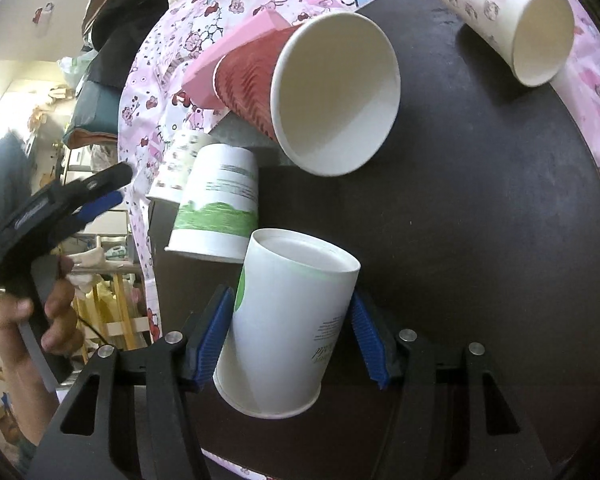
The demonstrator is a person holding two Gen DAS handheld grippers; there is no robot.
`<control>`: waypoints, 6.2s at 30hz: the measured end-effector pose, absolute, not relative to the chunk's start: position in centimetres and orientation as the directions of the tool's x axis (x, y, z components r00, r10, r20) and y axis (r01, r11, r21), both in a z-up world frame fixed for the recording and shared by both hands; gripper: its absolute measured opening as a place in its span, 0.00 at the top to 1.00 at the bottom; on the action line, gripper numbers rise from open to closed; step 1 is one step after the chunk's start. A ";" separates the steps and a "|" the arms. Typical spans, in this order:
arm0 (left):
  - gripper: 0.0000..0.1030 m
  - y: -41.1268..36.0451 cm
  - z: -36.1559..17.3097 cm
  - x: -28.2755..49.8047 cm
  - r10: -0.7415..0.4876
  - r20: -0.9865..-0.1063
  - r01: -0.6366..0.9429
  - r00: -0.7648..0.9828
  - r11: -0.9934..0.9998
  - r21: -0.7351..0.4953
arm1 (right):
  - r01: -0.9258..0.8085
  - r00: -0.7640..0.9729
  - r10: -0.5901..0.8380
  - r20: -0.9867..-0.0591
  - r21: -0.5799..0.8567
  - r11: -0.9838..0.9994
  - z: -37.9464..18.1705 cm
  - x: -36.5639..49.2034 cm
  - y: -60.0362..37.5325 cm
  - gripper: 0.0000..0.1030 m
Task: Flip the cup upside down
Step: 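Grasp the Hello Kitty patterned cup with the left tool while the right tool holds the green-leaf cup, then stand both held cups rim-down on the board and open both tools, then grasp the lying white PAPER CUPS cup with the left tool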
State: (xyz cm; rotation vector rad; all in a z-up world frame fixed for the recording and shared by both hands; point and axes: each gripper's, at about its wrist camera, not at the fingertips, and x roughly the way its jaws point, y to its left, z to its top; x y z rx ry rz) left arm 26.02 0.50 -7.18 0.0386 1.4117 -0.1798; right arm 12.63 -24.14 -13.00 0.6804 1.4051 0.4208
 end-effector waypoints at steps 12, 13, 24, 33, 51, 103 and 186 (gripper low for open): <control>0.48 -2.2 -10.9 28.2 -0.106 -0.994 0.155 0.009 0.983 -0.103 | 0.115 0.146 0.641 -0.754 0.656 0.746 -12.7 13.3 -23.3 0.41; 0.48 -2.2 -11.2 28.3 -0.104 -0.995 0.157 0.009 0.982 -0.101 | 0.113 0.145 0.641 -0.753 0.657 0.746 -12.6 13.3 -23.3 0.41; 0.51 -1.1 -9.5 27.4 -0.077 -0.993 0.119 0.090 0.991 -0.066 | 0.097 0.140 0.641 -0.754 0.655 0.749 -12.3 13.2 -22.9 0.41; 0.52 1.2 -7.2 24.0 -0.075 -0.985 0.090 0.154 0.994 -0.062 | 0.064 0.149 0.650 -0.745 0.663 0.746 -11.5 12.5 -22.5 0.41; 0.52 10.8 -3.7 15.7 -0.090 -0.921 -0.119 0.380 0.982 -0.145 | -0.088 0.205 0.699 -0.685 0.698 0.711 -7.2 9.9 -22.3 0.41; 0.23 14.9 -8.8 12.2 -0.081 -0.764 -0.137 0.640 0.966 -0.218 | -0.588 0.493 0.550 -0.674 0.208 0.781 -7.9 15.0 -3.1 0.14; 0.51 -6.4 -12.9 27.2 -0.231 -0.966 -0.166 -0.118 0.963 -0.210 | 0.136 0.505 0.333 -0.796 0.455 0.880 -5.9 9.9 -34.5 0.14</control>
